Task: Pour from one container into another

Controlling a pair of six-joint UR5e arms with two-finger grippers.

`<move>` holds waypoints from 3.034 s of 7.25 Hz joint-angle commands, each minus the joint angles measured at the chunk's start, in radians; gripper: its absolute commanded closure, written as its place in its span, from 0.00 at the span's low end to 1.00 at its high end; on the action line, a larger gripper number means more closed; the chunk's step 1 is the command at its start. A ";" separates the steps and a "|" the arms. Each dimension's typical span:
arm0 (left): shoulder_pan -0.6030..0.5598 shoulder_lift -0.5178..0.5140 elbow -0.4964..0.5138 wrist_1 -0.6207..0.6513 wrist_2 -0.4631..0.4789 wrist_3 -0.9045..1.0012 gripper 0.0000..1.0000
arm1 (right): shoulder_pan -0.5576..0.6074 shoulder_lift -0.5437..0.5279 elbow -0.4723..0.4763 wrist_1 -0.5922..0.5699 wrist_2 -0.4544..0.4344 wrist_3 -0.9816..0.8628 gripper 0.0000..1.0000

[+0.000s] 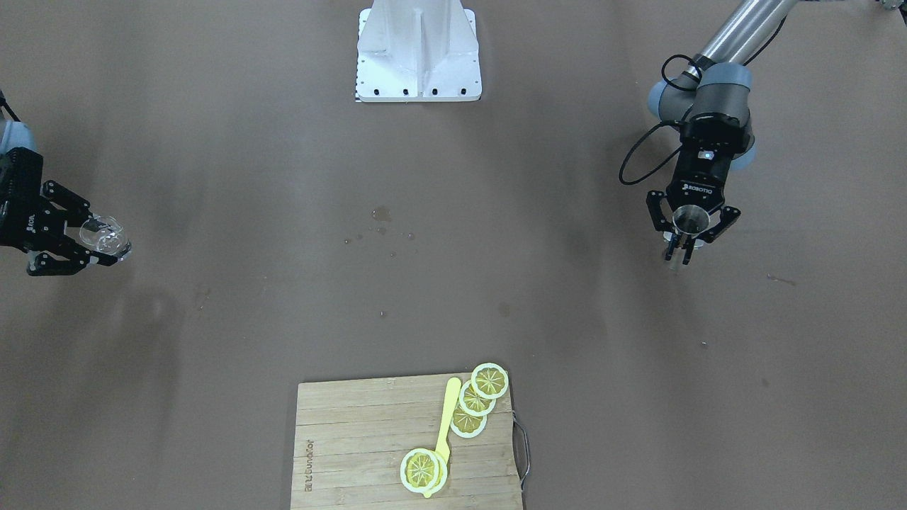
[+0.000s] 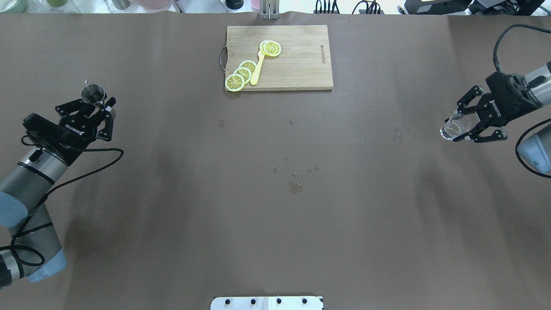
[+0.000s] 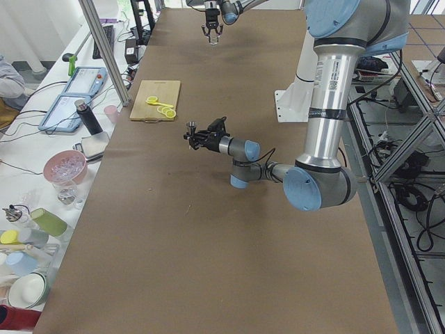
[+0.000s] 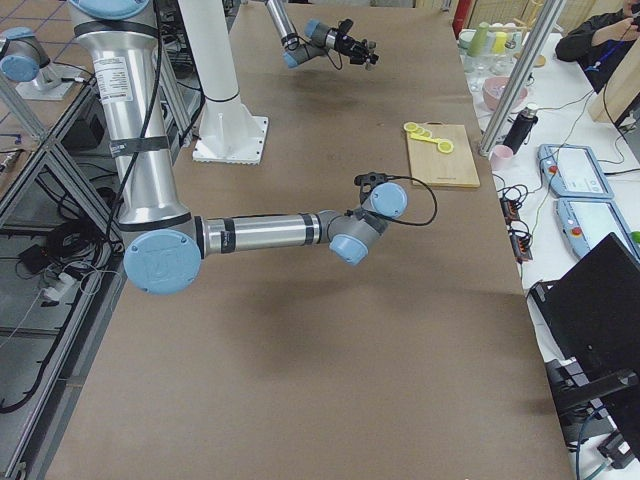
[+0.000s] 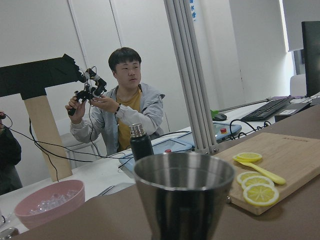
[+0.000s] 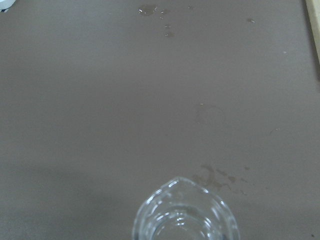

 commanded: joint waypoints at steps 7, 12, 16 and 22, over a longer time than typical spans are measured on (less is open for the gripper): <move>0.029 0.144 0.016 0.003 0.189 -0.345 1.00 | -0.176 0.069 -0.041 0.141 -0.201 0.181 1.00; 0.119 0.259 -0.137 0.320 0.335 -0.519 1.00 | -0.242 0.052 -0.047 0.206 -0.245 0.225 1.00; 0.147 0.259 -0.211 0.546 0.417 -0.725 1.00 | -0.265 0.044 -0.092 0.301 -0.234 0.228 1.00; 0.225 0.285 -0.226 0.877 0.600 -1.229 1.00 | -0.265 0.041 -0.106 0.322 -0.219 0.281 0.55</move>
